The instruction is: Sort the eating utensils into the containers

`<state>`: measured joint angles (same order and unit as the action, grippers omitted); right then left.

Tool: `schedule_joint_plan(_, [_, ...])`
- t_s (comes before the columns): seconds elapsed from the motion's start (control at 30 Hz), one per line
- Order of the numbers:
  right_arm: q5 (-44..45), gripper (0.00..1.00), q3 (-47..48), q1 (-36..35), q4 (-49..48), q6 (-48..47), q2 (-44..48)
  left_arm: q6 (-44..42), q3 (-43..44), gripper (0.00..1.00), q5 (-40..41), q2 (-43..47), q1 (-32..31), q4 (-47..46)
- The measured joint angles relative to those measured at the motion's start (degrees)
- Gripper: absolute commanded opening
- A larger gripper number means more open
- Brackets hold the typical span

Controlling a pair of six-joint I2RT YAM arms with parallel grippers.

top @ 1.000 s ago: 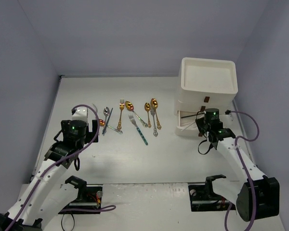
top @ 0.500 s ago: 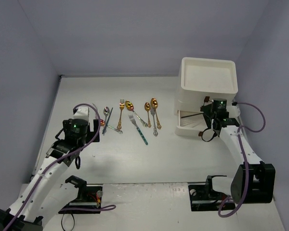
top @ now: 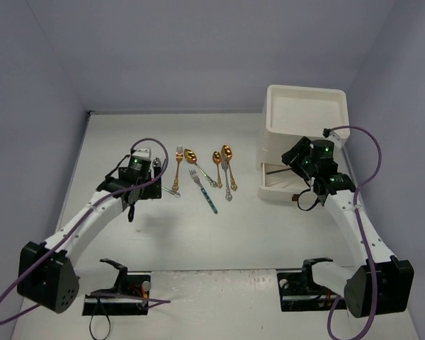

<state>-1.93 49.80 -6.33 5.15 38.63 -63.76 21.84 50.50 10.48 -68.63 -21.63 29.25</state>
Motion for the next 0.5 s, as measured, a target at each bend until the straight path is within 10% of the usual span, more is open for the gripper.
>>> schedule_joint_plan(0.27, [-3.7, 0.54, -0.4, -3.7, 0.2, -6.7, 0.6, -4.8, 15.2, 0.34, -3.0, -20.5, 0.0, -2.5])
schedule_joint_plan(0.5, [-6.2, 0.54, -1.7, -4.2, 0.4, -9.6, 1.7, -7.8, 23.4, 0.33, -4.5, -33.5, 0.5, -1.1])
